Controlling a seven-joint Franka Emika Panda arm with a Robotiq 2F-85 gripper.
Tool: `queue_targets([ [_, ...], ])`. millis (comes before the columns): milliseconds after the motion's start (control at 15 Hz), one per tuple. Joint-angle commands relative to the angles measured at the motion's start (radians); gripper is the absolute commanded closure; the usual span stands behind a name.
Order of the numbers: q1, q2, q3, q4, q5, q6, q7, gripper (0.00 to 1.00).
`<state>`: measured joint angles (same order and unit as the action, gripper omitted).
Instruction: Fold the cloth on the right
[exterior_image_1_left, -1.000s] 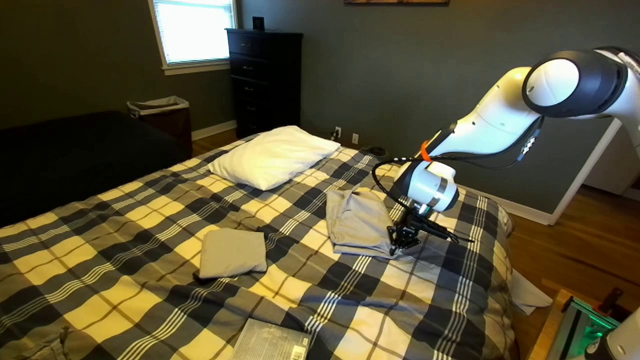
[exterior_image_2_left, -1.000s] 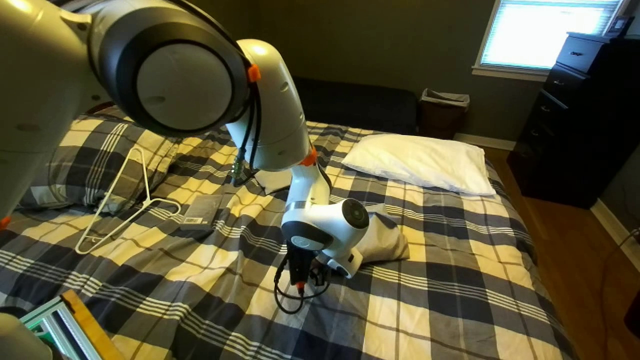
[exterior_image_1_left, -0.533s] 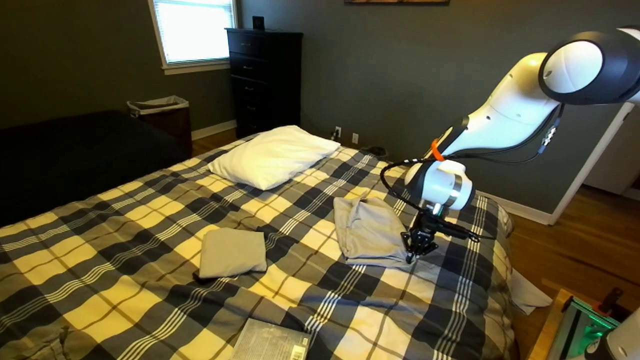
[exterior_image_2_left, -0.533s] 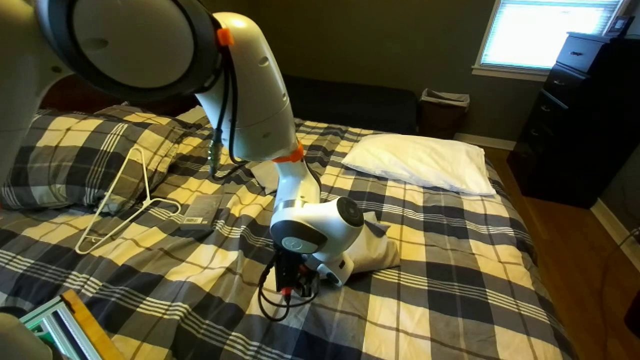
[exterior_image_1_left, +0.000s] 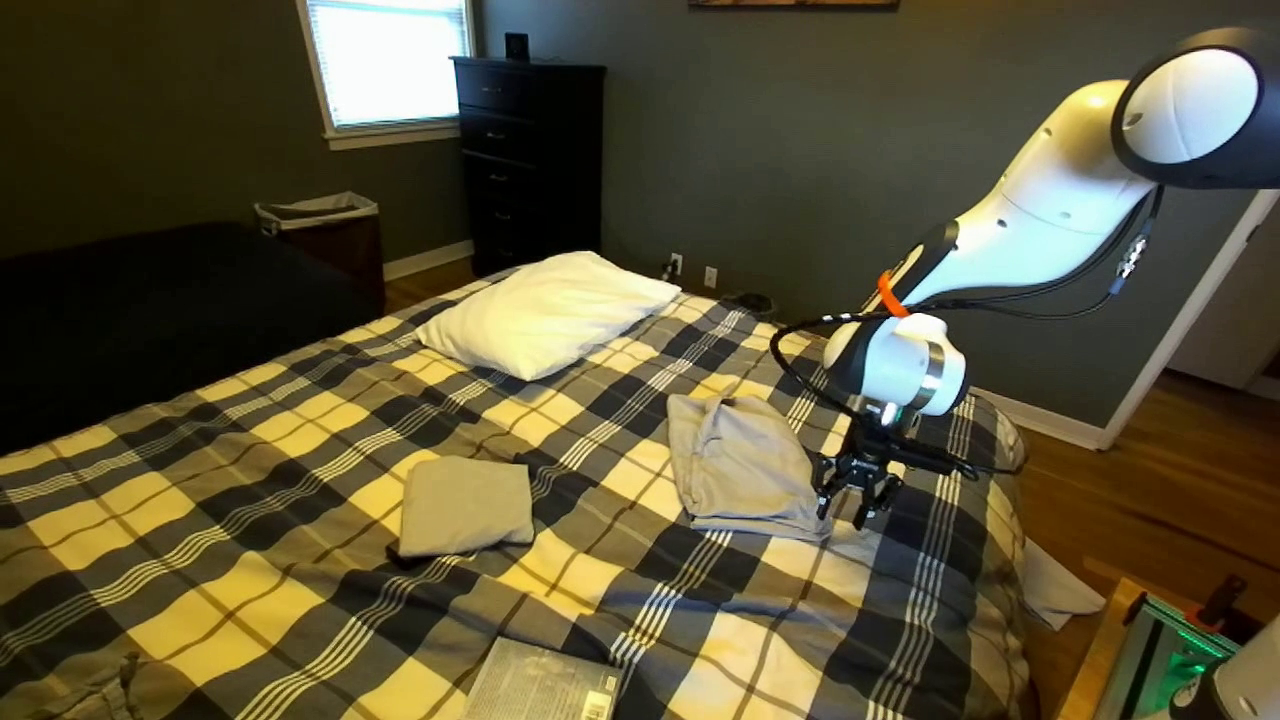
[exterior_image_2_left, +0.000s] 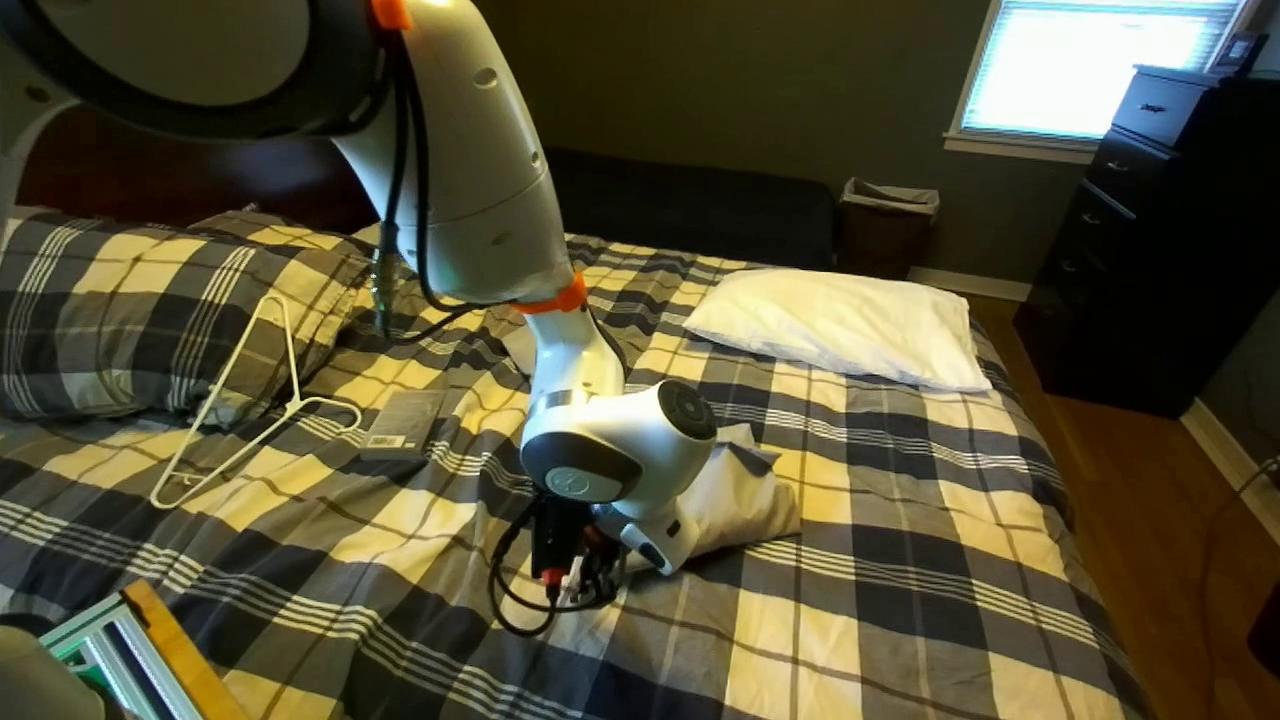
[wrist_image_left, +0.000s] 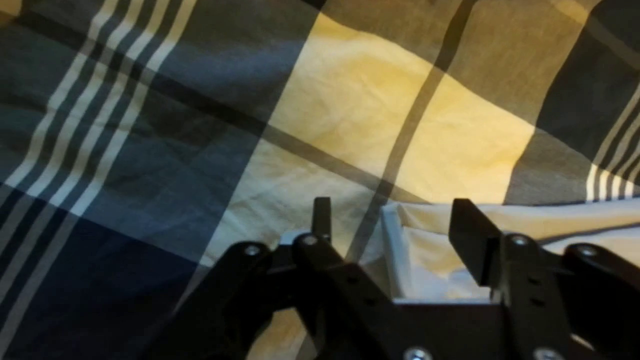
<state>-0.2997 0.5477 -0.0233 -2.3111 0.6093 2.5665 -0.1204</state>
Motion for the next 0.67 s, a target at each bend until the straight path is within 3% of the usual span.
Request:
queue_targets([
  [0, 0.000, -0.100, -0.006, -0.037, 0.001, 0.040, 0.005, 0.05],
  [67, 0.008, -0.124, -0.019, -0.031, -0.021, 0.035, 0.019, 0.01],
  [267, 0.046, -0.194, -0.066, 0.007, -0.101, 0.014, 0.095, 0.00],
  [600, 0.176, -0.014, -0.174, 0.283, -0.377, -0.001, 0.458, 0.00],
])
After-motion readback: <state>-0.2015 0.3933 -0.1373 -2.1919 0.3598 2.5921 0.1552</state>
